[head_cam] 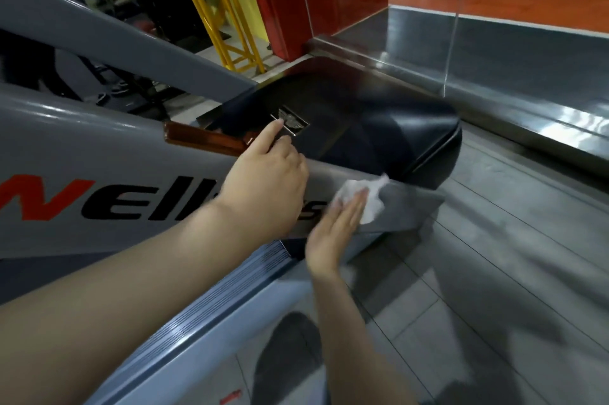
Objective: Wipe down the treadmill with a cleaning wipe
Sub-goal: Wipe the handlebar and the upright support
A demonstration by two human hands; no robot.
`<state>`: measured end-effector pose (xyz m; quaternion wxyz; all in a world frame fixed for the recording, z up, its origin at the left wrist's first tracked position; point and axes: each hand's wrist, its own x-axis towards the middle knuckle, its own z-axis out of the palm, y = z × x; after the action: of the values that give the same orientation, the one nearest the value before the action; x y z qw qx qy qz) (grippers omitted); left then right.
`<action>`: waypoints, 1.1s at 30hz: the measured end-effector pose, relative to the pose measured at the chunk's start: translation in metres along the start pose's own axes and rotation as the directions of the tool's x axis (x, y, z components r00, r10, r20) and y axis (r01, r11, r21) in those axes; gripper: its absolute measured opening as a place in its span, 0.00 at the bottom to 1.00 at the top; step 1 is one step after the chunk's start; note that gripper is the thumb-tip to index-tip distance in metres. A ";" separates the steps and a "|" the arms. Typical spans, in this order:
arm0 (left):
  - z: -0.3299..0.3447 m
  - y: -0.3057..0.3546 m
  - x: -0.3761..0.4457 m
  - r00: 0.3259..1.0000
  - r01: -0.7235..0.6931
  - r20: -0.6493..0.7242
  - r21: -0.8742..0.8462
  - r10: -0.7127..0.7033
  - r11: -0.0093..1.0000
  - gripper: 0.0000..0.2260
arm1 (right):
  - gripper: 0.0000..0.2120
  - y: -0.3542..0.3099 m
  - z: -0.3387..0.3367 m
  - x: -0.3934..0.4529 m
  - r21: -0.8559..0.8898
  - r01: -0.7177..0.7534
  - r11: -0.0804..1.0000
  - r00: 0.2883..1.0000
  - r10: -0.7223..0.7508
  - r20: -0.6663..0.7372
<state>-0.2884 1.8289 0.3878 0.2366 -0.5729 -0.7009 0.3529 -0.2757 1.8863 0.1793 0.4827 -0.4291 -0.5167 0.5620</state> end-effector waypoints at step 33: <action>0.052 0.116 0.246 0.634 -0.012 0.606 -0.612 0.480 0.790 0.30 | 0.24 0.159 -0.088 0.169 0.054 -0.311 0.949 0.950 0.312 -0.001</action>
<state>-0.3103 2.0670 0.2477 -0.2966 -0.5177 -0.7155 0.3635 -0.2334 2.0673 0.0154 0.4016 -0.4949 -0.4252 0.6426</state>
